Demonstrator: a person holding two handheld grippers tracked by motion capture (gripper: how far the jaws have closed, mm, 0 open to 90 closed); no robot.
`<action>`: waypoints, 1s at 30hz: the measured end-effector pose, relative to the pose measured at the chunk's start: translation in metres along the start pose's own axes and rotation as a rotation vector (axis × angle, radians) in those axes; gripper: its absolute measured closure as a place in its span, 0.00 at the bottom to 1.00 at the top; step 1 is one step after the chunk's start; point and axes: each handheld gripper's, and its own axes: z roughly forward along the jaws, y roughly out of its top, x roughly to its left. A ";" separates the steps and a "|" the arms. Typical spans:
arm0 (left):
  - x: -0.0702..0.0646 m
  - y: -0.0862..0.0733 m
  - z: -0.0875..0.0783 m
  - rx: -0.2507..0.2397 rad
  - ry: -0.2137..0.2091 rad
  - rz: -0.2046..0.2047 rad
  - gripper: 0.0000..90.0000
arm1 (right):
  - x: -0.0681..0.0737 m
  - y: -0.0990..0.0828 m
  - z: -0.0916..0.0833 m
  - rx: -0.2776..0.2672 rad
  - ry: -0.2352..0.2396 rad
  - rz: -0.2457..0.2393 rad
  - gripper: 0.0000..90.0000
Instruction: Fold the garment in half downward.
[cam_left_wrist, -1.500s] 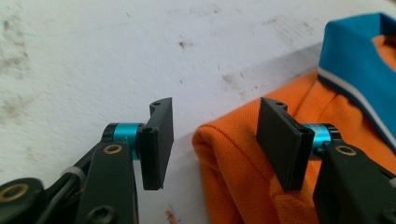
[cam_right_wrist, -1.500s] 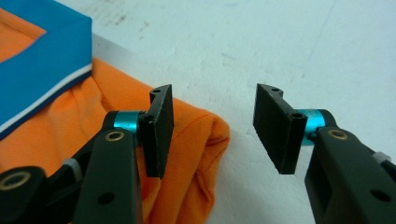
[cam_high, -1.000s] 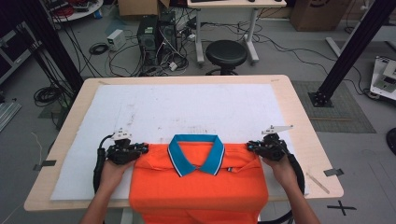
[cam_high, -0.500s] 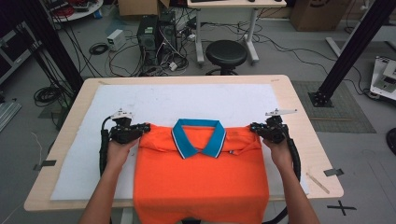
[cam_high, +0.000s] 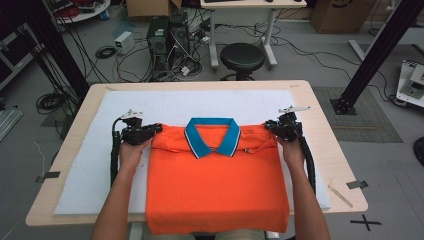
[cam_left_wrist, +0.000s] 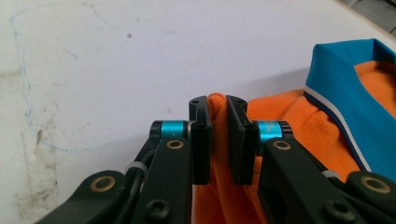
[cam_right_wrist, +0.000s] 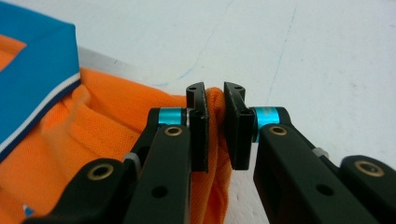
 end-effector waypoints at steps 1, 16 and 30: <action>0.001 -0.003 0.001 -0.010 0.002 0.004 0.89 | 0.001 0.000 0.003 0.007 -0.006 0.001 0.91; -0.020 -0.007 -0.020 -0.037 -0.061 0.073 0.54 | 0.010 -0.013 -0.015 -0.013 0.102 -0.016 0.63; -0.038 -0.029 -0.018 0.035 -0.057 0.177 0.97 | 0.020 -0.026 -0.017 0.051 0.119 -0.099 0.98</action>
